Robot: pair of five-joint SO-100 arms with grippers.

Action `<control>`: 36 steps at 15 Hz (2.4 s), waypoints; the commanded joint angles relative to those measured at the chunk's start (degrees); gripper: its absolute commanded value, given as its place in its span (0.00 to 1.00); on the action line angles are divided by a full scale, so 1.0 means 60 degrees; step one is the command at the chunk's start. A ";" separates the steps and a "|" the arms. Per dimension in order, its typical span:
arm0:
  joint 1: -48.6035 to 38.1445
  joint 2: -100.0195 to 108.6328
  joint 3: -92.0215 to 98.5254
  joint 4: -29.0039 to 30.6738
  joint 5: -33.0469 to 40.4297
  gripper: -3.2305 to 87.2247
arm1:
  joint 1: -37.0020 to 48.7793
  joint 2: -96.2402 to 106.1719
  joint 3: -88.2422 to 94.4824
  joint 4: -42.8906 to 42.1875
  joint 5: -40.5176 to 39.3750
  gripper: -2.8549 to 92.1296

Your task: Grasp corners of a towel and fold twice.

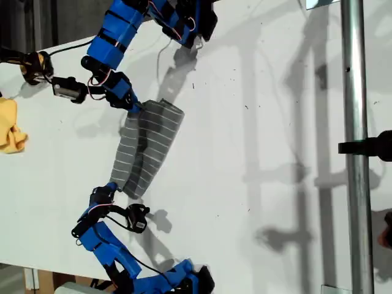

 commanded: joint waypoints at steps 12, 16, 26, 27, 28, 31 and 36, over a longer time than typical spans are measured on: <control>0.0234 -0.0571 -0.0425 0.1069 -0.0234 0.02 | -0.0938 0.1465 0.1582 -0.0190 0.0381 0.03; 0.0176 -0.1099 -0.0498 0.1846 -0.0542 0.03 | -0.1538 0.1055 0.2344 -0.0439 0.0981 0.03; -0.0264 -0.1963 -0.0864 0.1802 -0.0908 0.04 | -0.1523 -0.2036 0.2578 -0.1377 0.1597 0.03; -0.0264 -0.1963 -0.0908 0.1802 -0.0908 0.04 | -0.1465 -0.2256 0.2578 -0.1406 0.1597 0.03; -0.0293 -0.1963 -0.0923 0.1787 -0.0908 0.04 | -0.1406 -0.2358 0.2578 -0.1465 0.1597 0.03; -0.0410 -0.2021 -0.0937 0.1948 -0.0879 0.11 | -0.1260 -0.2388 0.2285 -0.1172 0.1597 0.17; -0.0439 -0.0498 -0.0996 0.3193 -0.1187 0.42 | -0.1362 -0.0088 0.0820 0.1157 0.1611 0.38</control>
